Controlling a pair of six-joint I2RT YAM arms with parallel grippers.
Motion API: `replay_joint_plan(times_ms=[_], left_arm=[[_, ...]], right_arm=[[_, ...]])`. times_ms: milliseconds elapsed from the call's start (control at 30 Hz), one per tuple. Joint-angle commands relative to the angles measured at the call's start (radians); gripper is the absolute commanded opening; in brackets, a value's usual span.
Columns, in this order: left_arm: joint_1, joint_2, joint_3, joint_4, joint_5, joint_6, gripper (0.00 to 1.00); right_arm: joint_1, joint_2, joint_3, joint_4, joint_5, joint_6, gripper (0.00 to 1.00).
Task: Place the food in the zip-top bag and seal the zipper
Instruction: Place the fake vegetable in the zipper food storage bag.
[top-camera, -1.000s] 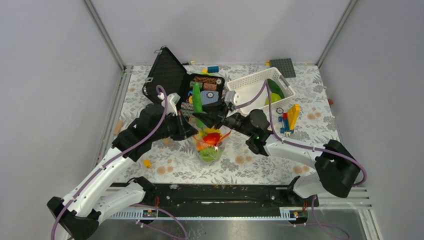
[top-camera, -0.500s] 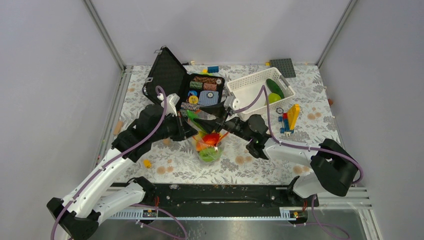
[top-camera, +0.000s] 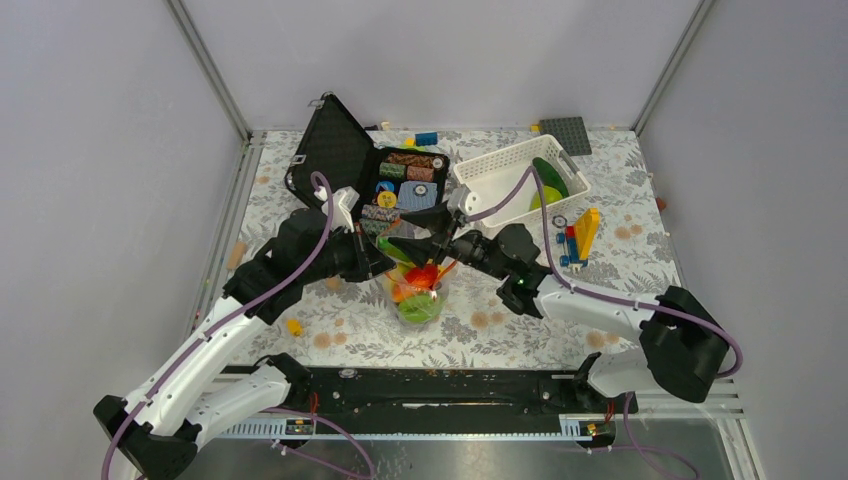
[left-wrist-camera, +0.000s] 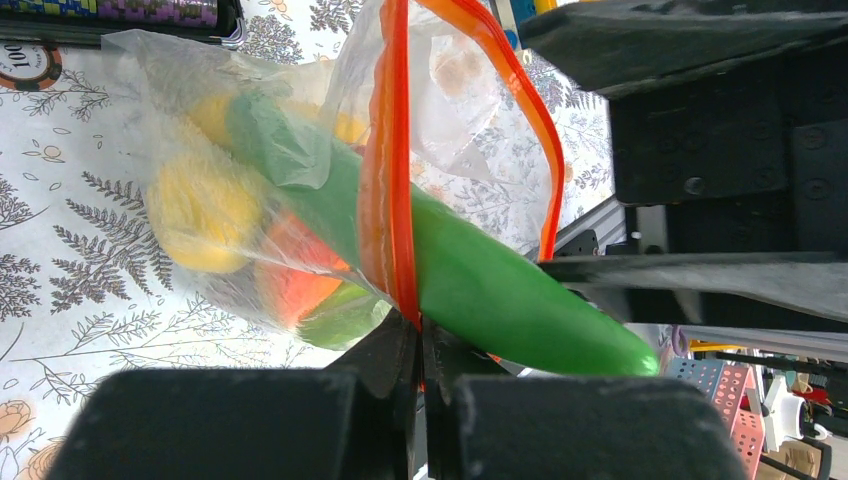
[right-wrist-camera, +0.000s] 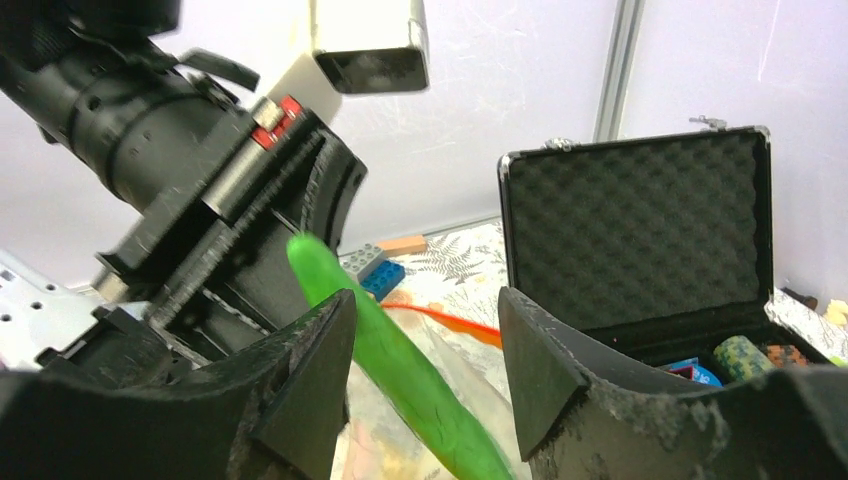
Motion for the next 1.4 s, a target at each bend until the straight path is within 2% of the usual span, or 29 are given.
replay_joint_plan(times_ms=[0,167,433,667,933,1000,1200,1367], left_arm=[[0.003,-0.019,0.002,0.058,0.016,0.002,0.0],[0.003,-0.016,0.002,0.063,0.021,0.0,0.0],[0.003,-0.011,0.005,0.063,0.027,0.004,0.0],[0.004,-0.007,0.002,0.069,0.028,0.005,0.0],[0.004,-0.006,0.004,0.072,0.042,0.004,0.0],[0.004,-0.008,0.002,0.073,0.042,0.003,0.0],[0.003,-0.018,0.0,0.072,0.04,0.004,0.0],[0.004,-0.031,0.0,0.065,0.03,0.005,0.0]], right_arm=[[0.012,-0.069,0.097,-0.092,-0.071,-0.012,0.62],[0.019,-0.069,0.166,-0.224,-0.135,-0.052,0.62],[0.026,-0.067,0.179,-0.338,-0.204,-0.131,0.62],[0.032,-0.018,0.223,-0.311,-0.152,-0.11,0.6],[0.033,0.019,0.254,-0.289,-0.179,-0.084,0.55],[0.033,0.023,0.254,-0.287,-0.167,-0.084,0.49],[0.033,0.002,0.215,-0.331,-0.104,-0.096,0.23],[0.033,-0.078,0.119,-0.378,-0.019,-0.099,0.15]])
